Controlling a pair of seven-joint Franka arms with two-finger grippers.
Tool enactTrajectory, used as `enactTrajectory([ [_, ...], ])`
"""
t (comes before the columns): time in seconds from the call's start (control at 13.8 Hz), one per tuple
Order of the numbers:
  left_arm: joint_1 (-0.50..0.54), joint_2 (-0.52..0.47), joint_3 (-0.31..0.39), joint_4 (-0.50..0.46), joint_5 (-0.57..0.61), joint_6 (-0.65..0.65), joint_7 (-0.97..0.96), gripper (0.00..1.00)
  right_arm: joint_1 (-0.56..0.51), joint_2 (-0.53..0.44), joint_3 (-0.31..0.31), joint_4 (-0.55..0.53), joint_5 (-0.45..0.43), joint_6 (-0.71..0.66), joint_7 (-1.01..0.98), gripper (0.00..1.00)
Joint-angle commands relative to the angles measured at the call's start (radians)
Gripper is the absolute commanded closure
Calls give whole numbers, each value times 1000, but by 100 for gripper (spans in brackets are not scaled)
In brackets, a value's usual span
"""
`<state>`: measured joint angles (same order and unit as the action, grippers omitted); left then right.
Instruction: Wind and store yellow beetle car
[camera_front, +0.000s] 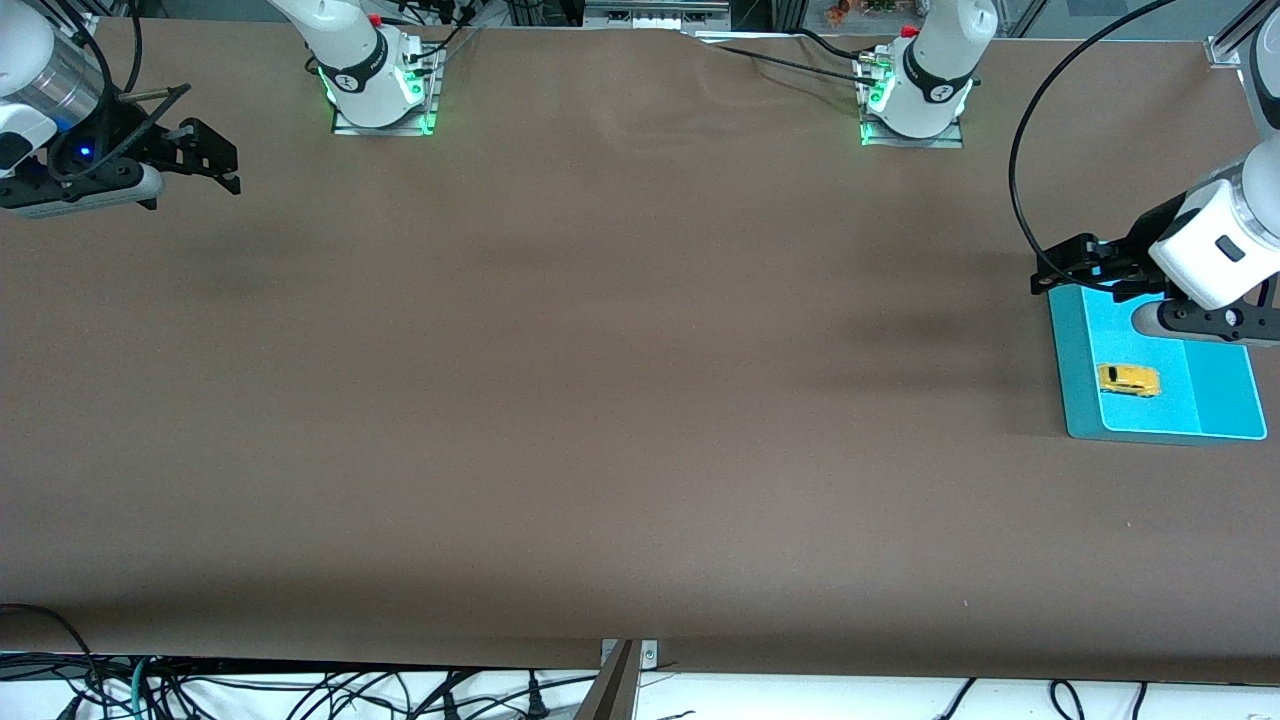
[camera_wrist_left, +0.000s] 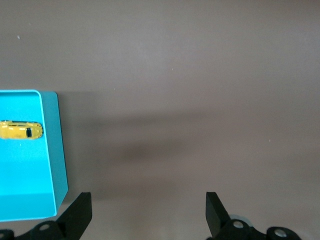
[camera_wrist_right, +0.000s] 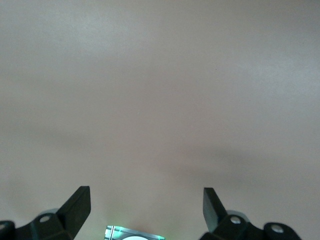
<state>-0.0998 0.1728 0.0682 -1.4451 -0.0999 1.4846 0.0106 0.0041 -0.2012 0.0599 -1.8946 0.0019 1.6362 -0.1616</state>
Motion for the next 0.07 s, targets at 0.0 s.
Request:
enactTrajectory([
  [0.0,2,4,13,8,-20,-29,29,0,14,-6,-11,12,-7,-27,10,0],
])
